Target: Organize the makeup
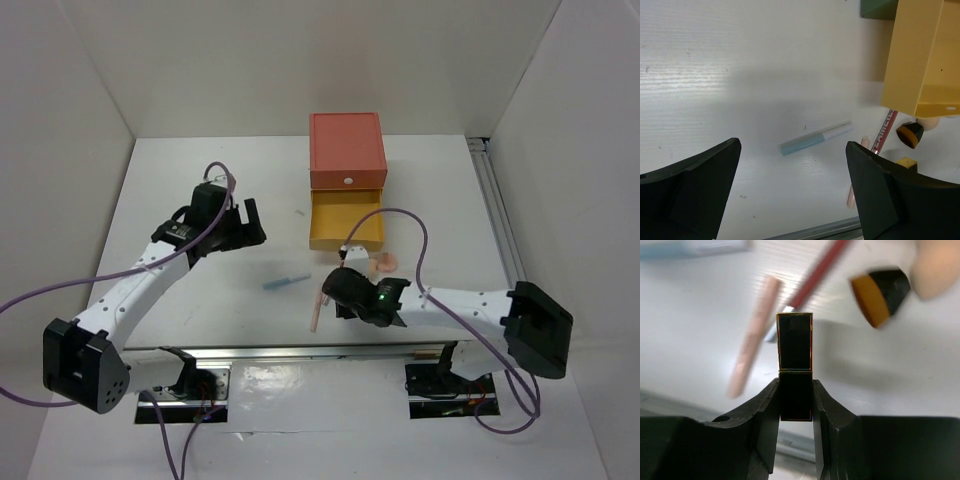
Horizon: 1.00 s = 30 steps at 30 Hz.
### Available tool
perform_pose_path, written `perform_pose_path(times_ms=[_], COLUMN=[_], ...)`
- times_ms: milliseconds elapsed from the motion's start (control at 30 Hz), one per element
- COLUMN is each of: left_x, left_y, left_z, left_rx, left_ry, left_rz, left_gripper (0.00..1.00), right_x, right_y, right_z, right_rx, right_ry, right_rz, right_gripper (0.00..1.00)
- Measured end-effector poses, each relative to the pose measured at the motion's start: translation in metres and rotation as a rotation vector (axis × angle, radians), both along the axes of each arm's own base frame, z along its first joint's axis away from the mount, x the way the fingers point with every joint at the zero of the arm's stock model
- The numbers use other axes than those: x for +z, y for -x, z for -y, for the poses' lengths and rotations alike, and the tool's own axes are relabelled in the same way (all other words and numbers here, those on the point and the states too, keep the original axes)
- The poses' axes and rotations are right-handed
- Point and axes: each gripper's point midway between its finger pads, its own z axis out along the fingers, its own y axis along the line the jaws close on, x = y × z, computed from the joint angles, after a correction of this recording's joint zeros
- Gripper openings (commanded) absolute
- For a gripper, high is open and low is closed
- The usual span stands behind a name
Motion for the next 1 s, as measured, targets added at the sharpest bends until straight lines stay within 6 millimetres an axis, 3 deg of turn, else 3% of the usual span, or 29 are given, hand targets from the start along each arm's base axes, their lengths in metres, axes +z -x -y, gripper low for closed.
perform_pose_path(times_ms=[233,367,433,533,633,767,833,867,900,1000], left_x=[-0.01,-0.015,-0.02,-0.027,-0.028,-0.03,-0.033,-0.035,-0.039,-0.049], left_y=[0.002,0.003,0.005,0.009,0.01,0.012,0.015,0.017,0.019,0.024], left_z=[0.008,0.012,0.013,0.015,0.018,0.021,0.023,0.023,0.023,0.026], left_rx=[-0.037,-0.052,-0.058,-0.065,-0.074,-0.084,-0.09,-0.09,-0.093,-0.106], left_ry=[0.031,0.047,0.049,0.047,0.045,0.045,0.044,0.045,0.045,0.039], left_rz=[-0.012,-0.013,-0.028,-0.05,-0.053,-0.059,-0.068,-0.074,-0.084,-0.113], left_gripper=[1.0,1.0,1.0,1.0,1.0,1.0,1.0,1.0,1.0,1.0], right_x=[0.118,0.178,0.191,0.186,0.158,0.118,0.104,0.1,0.096,0.094], right_y=[-0.016,-0.057,-0.086,-0.133,-0.169,-0.187,-0.189,-0.19,-0.19,-0.193], right_z=[-0.038,-0.033,-0.019,0.004,0.024,0.033,0.033,0.034,0.035,0.037], right_rx=[0.223,0.206,0.166,0.14,0.155,0.221,0.249,0.257,0.266,0.277], right_ry=[-0.16,-0.171,-0.145,-0.08,-0.006,0.068,0.085,0.093,0.096,0.094], right_rz=[0.208,0.353,0.391,0.384,0.319,0.232,0.2,0.187,0.179,0.17], right_gripper=[0.0,0.0,0.0,0.0,0.02,0.08,0.19,0.34,0.41,0.58])
